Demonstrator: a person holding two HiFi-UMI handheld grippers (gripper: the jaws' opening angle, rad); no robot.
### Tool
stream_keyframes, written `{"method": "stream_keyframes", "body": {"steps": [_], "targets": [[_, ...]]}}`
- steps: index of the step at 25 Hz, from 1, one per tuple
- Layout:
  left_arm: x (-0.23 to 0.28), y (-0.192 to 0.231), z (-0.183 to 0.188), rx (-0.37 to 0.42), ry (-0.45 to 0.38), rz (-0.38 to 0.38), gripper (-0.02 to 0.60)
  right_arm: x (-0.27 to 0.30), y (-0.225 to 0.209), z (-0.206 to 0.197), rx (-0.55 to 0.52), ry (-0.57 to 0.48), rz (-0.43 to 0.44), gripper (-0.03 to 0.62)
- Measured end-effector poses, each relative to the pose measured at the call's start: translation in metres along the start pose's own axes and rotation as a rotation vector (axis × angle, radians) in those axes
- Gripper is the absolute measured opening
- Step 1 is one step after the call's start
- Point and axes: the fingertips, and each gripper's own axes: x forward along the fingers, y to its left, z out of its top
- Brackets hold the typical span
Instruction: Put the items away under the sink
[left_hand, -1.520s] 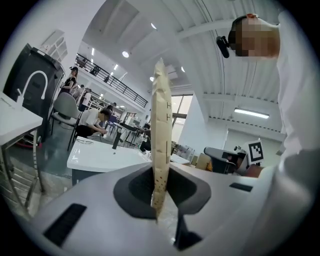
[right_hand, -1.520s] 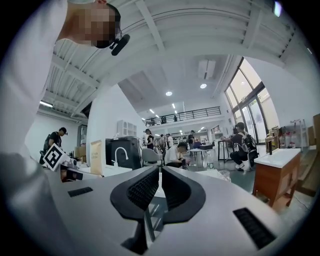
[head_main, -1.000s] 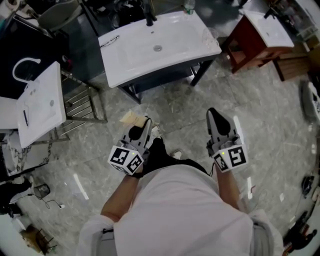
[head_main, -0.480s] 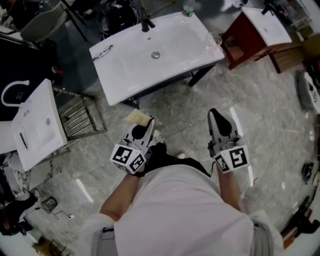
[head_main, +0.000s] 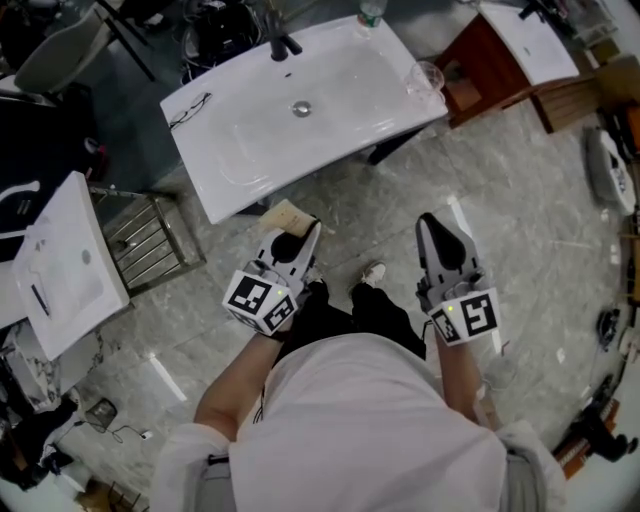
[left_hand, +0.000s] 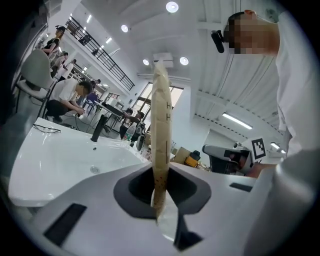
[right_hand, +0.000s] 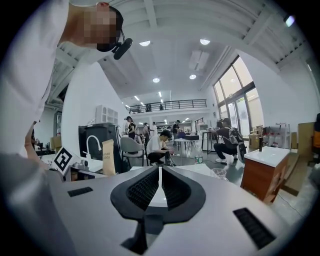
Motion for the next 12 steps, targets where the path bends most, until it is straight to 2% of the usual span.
{"method": "stream_keyframes", "body": {"steps": [8, 12], "targets": [[0.035, -0.009, -0.041, 0.018, 0.086, 0.036, 0.039, 0.019, -0.027, -0.035, 0.007, -0.007, 0.085, 0.043], [0.06, -0.021, -0.067, -0.031, 0.094, 0.062, 0.04, 0.026, -0.053, -0.046, 0.013, 0.001, 0.137, 0.043]]}}
